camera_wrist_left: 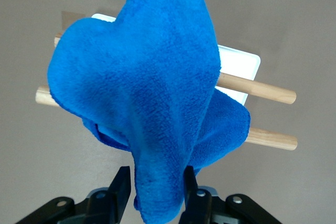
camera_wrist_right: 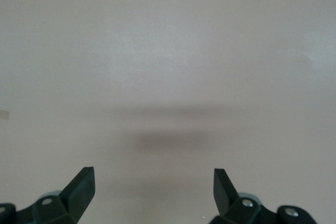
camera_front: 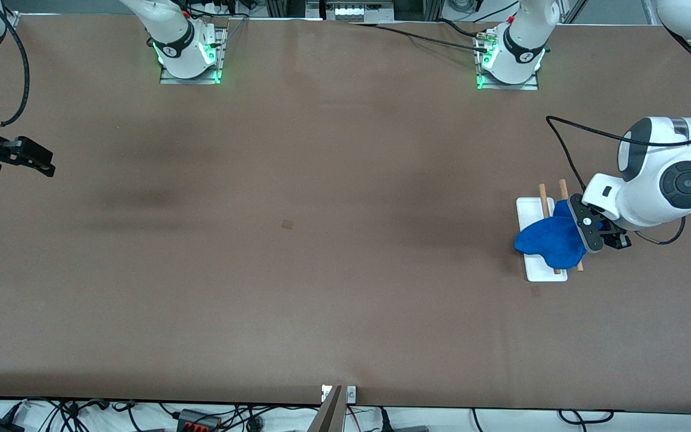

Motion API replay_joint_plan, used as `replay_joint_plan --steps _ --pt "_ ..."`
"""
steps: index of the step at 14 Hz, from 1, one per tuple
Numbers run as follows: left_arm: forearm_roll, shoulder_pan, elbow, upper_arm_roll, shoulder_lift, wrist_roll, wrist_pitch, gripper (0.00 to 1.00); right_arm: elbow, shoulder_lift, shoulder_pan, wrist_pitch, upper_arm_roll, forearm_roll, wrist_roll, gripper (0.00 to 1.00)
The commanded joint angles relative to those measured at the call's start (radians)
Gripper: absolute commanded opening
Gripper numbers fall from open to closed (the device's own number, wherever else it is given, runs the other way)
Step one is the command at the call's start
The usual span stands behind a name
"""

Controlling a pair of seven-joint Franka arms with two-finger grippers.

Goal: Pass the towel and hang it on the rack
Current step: 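Drape the towel over the dowels and open the left gripper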

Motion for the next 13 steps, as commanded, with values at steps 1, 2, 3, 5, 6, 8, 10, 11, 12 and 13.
replay_joint_plan --steps 1,2,3,5,6,8,10,11,12,13 --pt "0.005 0.012 0.030 -0.010 -0.017 0.029 -0.057 0.50 0.026 0.002 -0.002 -0.004 -0.003 0.003 -0.022 1.00" --pt "0.005 0.012 0.042 -0.010 -0.017 0.035 -0.077 0.50 0.027 0.000 -0.002 -0.004 -0.003 0.003 -0.024 1.00" --pt "0.004 0.012 0.062 -0.012 -0.017 0.036 -0.114 0.50 0.027 0.000 -0.002 -0.004 -0.003 0.003 -0.022 1.00" --pt "-0.020 0.011 0.102 -0.012 -0.017 0.036 -0.169 0.50 0.033 0.003 0.002 -0.004 -0.003 0.005 -0.020 1.00" --pt "-0.027 0.011 0.125 -0.012 -0.017 0.036 -0.192 0.50 0.034 0.003 0.007 -0.004 -0.005 0.010 -0.010 1.00" --pt "-0.063 0.012 0.159 -0.010 -0.017 0.031 -0.229 0.47 0.034 0.003 0.007 -0.004 -0.002 0.011 0.013 1.00" --pt "-0.079 0.011 0.183 -0.010 -0.017 0.007 -0.260 0.46 0.034 0.003 -0.002 -0.006 0.001 0.011 0.012 1.00" --pt "-0.102 0.012 0.185 -0.009 -0.022 -0.016 -0.265 0.46 0.034 0.000 -0.005 -0.007 0.003 0.011 0.012 1.00" --pt "-0.117 0.014 0.189 -0.009 -0.033 -0.030 -0.265 0.46 0.034 0.000 -0.010 -0.007 0.004 0.011 0.010 1.00" --pt "-0.129 0.014 0.218 -0.009 -0.036 -0.064 -0.275 0.46 0.034 -0.001 -0.013 -0.009 0.006 0.013 0.010 1.00"
